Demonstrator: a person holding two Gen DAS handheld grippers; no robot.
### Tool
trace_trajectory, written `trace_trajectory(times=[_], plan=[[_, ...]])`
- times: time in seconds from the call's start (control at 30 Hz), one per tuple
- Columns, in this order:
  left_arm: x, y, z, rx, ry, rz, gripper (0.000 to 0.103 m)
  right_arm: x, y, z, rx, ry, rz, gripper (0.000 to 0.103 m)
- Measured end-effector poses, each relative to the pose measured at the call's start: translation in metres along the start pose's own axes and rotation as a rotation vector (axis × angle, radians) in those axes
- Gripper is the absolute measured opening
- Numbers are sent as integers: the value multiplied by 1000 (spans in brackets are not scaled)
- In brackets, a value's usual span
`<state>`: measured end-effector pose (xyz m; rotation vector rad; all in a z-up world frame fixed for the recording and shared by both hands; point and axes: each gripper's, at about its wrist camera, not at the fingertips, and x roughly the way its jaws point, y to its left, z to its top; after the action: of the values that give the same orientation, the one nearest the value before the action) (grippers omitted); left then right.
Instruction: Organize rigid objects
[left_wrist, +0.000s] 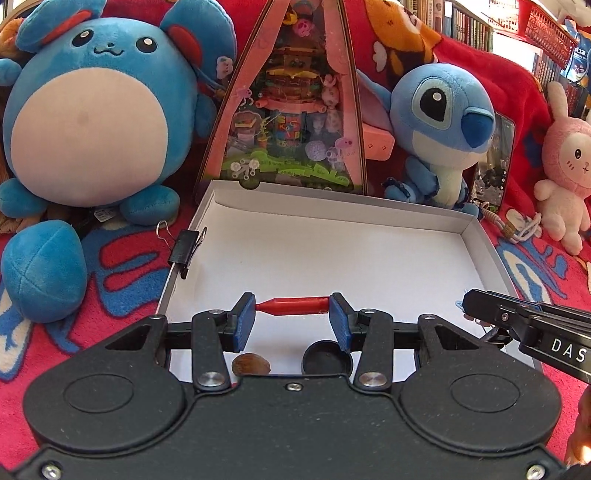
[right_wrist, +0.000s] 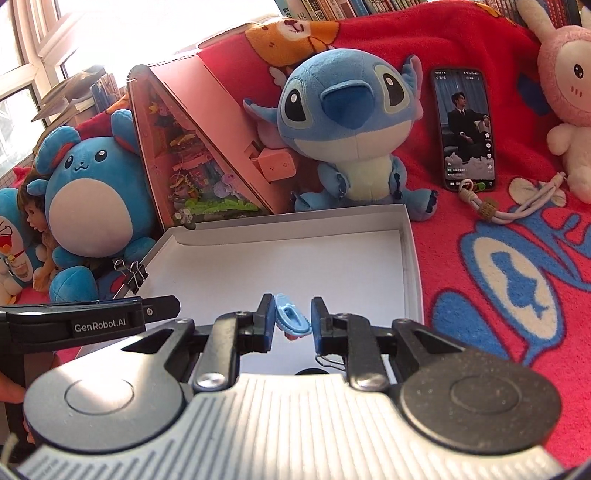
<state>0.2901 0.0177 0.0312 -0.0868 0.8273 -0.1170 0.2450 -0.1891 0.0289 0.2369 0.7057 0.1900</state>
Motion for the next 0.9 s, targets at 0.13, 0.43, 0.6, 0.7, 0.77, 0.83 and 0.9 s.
trace_trajectory(times=[0.13,0.43,0.6,0.7,0.77,0.83,0.9], plan=[[2,-4,-3,39,-3,23,42,7,0,0,-6,15,-10,25],[5,-8,-9,59,7,60,42,15,4,-3,-18,31,-9,25],[5,-8,-11,58,15,67,42,19,8,-8,-42,48,-16,25],[7,-8,-12,62,22,70,42,21,8,-10,-51,57,-20,25],[8,-8,-12,59,24,70,42,22,9,-11,-54,63,-21,25],[9,-7,-11,56,26,69,42,22,9,-11,-58,67,-23,25],[9,-7,-11,56,28,69,42,22,9,-11,-59,68,-25,25]])
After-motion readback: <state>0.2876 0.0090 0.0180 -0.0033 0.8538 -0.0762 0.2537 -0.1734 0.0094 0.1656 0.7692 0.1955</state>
